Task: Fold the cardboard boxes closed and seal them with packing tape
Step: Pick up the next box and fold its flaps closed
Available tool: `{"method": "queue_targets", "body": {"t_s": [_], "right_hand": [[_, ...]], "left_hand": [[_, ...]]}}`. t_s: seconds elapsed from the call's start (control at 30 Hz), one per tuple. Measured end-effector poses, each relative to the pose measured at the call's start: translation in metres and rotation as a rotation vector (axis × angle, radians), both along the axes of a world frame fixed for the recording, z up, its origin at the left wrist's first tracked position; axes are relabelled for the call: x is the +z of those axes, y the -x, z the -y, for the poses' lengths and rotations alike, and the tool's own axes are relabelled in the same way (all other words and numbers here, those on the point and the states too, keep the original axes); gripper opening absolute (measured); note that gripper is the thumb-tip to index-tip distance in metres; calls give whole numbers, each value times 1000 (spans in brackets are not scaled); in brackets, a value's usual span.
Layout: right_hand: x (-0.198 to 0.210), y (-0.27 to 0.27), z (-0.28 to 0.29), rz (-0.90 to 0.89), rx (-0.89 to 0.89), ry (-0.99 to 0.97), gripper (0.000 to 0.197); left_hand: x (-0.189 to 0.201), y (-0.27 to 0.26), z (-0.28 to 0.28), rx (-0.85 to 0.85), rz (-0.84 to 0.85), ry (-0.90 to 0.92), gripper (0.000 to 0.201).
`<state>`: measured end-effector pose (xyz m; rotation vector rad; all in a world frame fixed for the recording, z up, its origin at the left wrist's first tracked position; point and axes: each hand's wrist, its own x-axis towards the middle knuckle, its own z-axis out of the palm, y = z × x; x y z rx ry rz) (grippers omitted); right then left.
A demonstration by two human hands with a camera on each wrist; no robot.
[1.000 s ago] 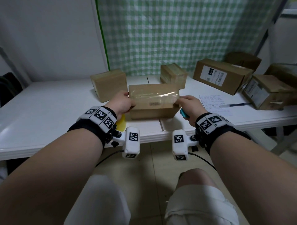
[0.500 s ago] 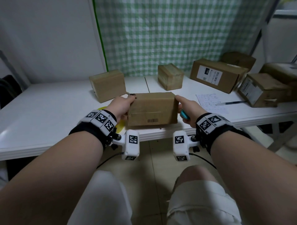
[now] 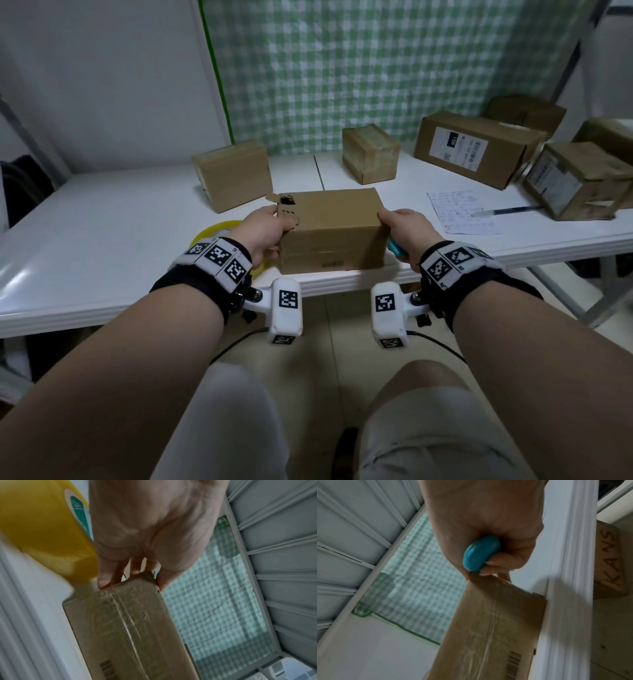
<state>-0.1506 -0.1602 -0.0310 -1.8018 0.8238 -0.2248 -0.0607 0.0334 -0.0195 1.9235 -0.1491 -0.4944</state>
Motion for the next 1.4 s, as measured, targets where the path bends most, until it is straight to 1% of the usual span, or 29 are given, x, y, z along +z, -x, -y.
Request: {"method": "queue_targets", "body": {"t_s": [0.07, 0.13, 0.2, 0.27, 0.3, 0.37, 0.47, 0.57, 0.63, 0.7, 0.8, 0.87, 1.0, 1.1, 1.2, 1.33, 1.4], "right_hand": [[1, -2, 1, -3, 12, 29, 34], [2, -3, 1, -2, 19, 32, 31], [1, -4, 1, 1, 20, 33, 28], [1, -5, 1, 15, 20, 54, 26], [1, -5, 1, 22, 19, 66, 28], [1, -6, 0, 26, 24, 101, 34], [3, -7, -2, 7, 37, 207, 36], [7, -10, -6, 13, -26, 323, 35], [8, -12, -9, 14, -42, 441, 38], [10, -15, -13, -1, -13, 570, 34], [15, -21, -23, -98, 36, 756, 32], [17, -25, -30, -133, 73, 840, 33], [14, -29, -40, -82, 179, 857, 33], [9, -29, -43, -55, 185, 888, 34], [6, -28, -43, -47, 187, 908, 34], [6, -26, -42, -37, 190, 890, 34], [6, -27, -41, -37, 190, 889, 34]], "left_hand": [[-2, -5, 1, 14, -25, 65, 47], [-4, -8, 2, 8, -45, 112, 51], [-7, -11, 2, 17, -88, 171, 49], [-10, -15, 1, 52, -111, 218, 42], [-10, -16, 0, 68, -107, 228, 36], [-9, -15, -2, 54, -92, 219, 37], [-7, -13, -4, -8, -49, 140, 48], [-4, -14, -7, -42, -11, 49, 55], [-3, -13, -7, -75, 19, 7, 55], [-1, -11, -6, -104, 38, -40, 53], [0, -12, -6, -124, 72, -107, 51], [1, -14, -6, -140, 94, -147, 51], [6, -13, -6, -197, 136, -261, 52], [10, -15, -4, -269, 294, -427, 48], [15, -19, -3, -350, 431, -504, 45], [13, -18, -3, -487, 452, -594, 52], [10, -19, -2, -521, 474, -649, 53]]}}
